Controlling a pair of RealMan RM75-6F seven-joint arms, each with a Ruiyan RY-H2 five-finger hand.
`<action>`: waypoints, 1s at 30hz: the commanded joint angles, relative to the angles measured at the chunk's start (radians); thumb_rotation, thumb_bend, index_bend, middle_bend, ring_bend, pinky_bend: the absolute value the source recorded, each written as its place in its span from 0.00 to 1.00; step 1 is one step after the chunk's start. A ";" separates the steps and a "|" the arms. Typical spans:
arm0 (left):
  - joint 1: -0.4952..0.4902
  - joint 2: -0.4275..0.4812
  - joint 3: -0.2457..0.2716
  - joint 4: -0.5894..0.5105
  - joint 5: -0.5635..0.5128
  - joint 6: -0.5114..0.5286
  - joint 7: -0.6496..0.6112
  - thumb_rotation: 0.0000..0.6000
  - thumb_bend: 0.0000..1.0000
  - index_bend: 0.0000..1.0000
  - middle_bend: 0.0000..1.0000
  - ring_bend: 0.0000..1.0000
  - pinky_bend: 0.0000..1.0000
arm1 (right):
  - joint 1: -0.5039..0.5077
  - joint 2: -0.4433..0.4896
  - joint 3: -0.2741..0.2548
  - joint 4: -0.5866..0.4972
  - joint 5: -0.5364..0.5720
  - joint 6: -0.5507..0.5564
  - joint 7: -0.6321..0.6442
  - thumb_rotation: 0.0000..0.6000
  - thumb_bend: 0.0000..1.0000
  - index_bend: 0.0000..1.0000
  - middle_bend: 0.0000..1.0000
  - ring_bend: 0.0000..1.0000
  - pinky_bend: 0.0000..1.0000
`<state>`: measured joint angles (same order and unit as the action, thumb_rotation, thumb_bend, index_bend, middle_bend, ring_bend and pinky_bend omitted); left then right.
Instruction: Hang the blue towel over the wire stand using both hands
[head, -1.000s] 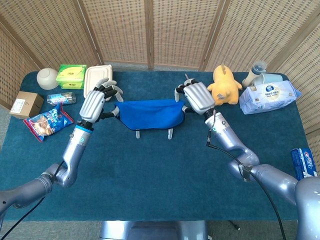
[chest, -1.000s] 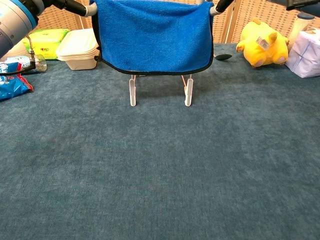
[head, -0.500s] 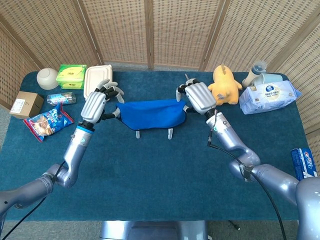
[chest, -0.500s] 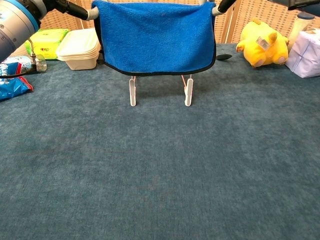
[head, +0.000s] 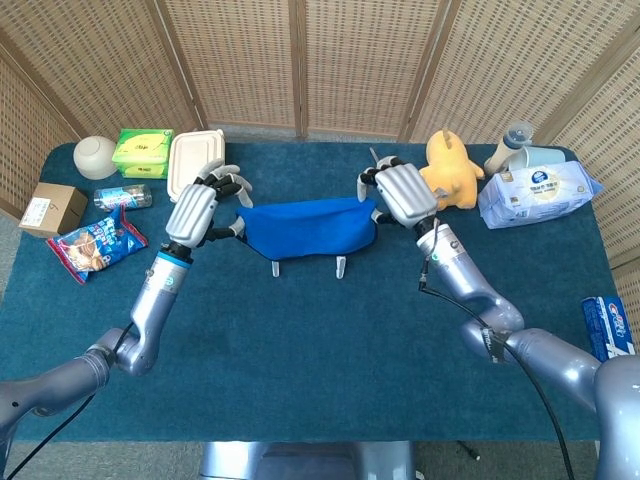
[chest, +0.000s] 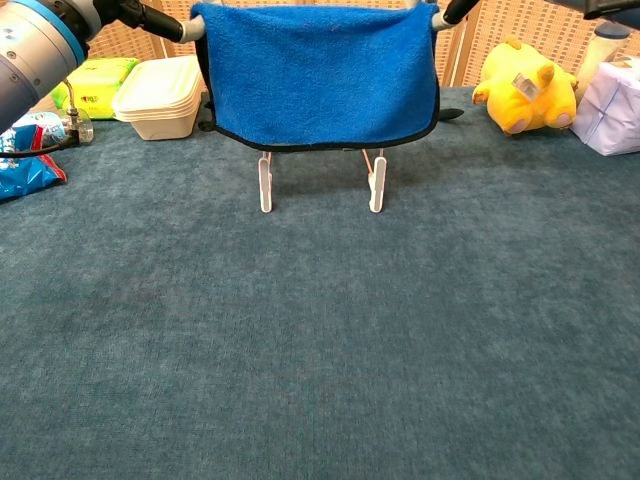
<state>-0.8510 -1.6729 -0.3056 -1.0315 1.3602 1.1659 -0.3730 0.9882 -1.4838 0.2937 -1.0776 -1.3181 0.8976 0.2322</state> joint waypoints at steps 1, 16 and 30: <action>-0.006 -0.005 -0.003 0.000 0.001 -0.002 0.003 1.00 0.54 0.79 0.41 0.22 0.10 | -0.006 0.005 -0.001 0.004 0.002 0.003 -0.001 1.00 0.40 0.99 0.52 0.46 0.28; -0.021 -0.016 -0.010 0.008 -0.003 -0.013 0.013 1.00 0.55 0.79 0.41 0.22 0.10 | -0.018 0.012 -0.003 0.007 0.006 0.003 0.000 1.00 0.40 0.99 0.52 0.46 0.27; -0.015 -0.012 -0.002 0.007 -0.002 -0.017 0.010 1.00 0.54 0.77 0.39 0.20 0.09 | -0.019 0.009 -0.001 0.012 0.009 -0.003 0.003 1.00 0.40 0.97 0.52 0.46 0.26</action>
<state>-0.8658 -1.6852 -0.3076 -1.0241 1.3580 1.1495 -0.3628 0.9687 -1.4749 0.2923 -1.0651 -1.3087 0.8946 0.2349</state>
